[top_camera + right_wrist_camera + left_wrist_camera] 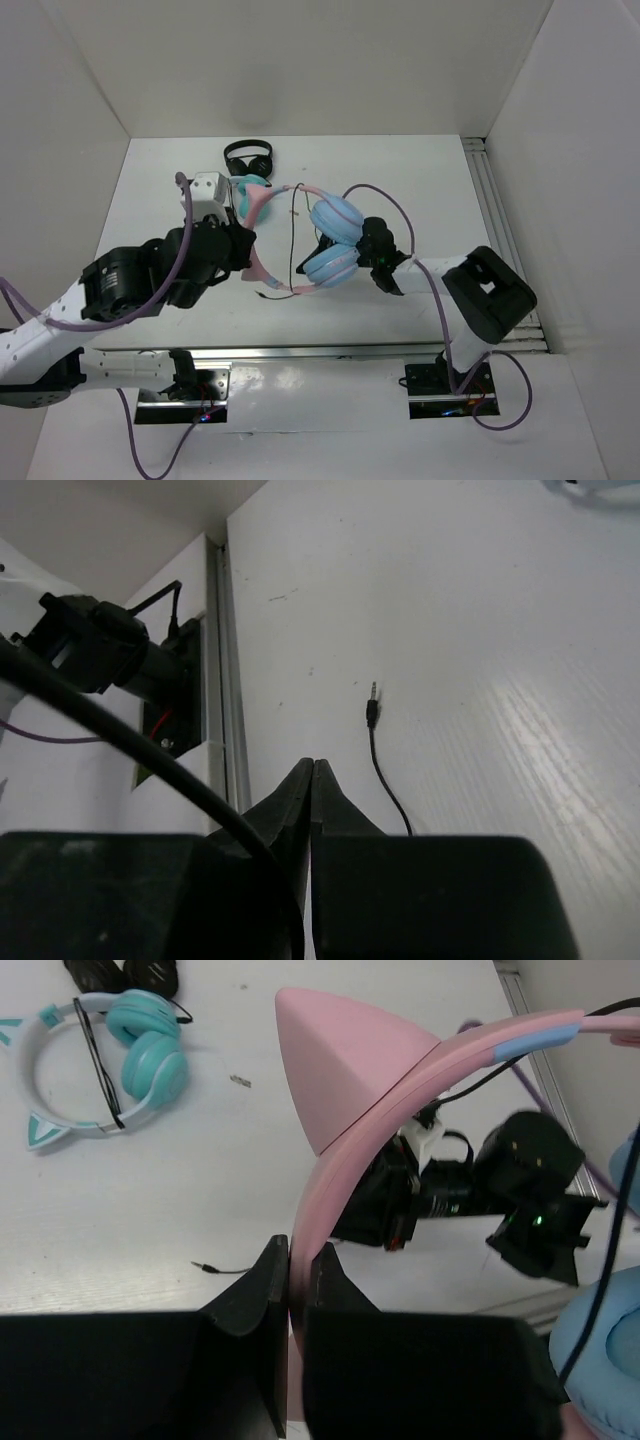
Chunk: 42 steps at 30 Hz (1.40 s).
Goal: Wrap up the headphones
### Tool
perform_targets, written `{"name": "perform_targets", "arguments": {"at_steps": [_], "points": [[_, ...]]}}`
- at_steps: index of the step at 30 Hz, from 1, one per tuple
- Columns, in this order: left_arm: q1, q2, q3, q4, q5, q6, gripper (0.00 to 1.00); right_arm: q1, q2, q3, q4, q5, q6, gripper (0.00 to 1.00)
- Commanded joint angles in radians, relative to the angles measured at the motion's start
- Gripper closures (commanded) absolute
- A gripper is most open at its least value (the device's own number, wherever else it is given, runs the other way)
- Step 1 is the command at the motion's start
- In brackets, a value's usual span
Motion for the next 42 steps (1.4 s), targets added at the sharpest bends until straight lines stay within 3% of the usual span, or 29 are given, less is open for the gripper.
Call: {"name": "perform_targets", "arguments": {"at_steps": [1, 6, 9, 12, 16, 22, 28, 33, 37, 42], "points": [[-0.001, 0.034, 0.074, 0.085, -0.189, -0.136, 1.0, 0.017, 0.076, -0.05, 0.458, -0.087, 0.224, 0.94], [-0.001, 0.121, 0.183, 0.016, -0.293, -0.21, 1.0, 0.04, 0.223, -0.102, 0.721, -0.035, 0.325, 1.0], [-0.001, 0.154, 0.22, -0.018, -0.327, -0.244, 1.0, 0.049, 0.317, -0.102, 0.816, -0.023, 0.414, 1.0], [0.028, 0.194, 0.242, -0.045, -0.332, -0.267, 1.0, 0.049, 0.412, -0.102, 1.018, -0.038, 0.508, 0.95], [0.118, 0.218, 0.233, -0.004, -0.28, -0.241, 1.0, 0.058, 0.484, -0.123, 1.172, -0.038, 0.592, 0.97], [0.327, 0.247, 0.173, 0.103, -0.157, -0.123, 1.0, 0.101, 0.453, -0.186, 1.197, -0.006, 0.577, 1.0], [0.514, 0.321, 0.124, 0.211, -0.091, -0.019, 1.0, 0.175, 0.246, -0.271, 0.957, 0.058, 0.453, 1.0], [0.575, 0.381, 0.082, 0.222, -0.082, -0.006, 1.0, 0.317, -0.018, -0.227, 0.366, 0.193, 0.19, 1.0], [0.623, 0.407, 0.027, 0.222, -0.051, -0.031, 1.0, 0.466, -0.17, -0.154, 0.072, 0.297, 0.059, 1.0], [0.67, 0.427, -0.052, 0.231, 0.018, -0.017, 1.0, 0.534, -0.371, -0.055, -0.24, 0.489, -0.053, 1.0]]}}
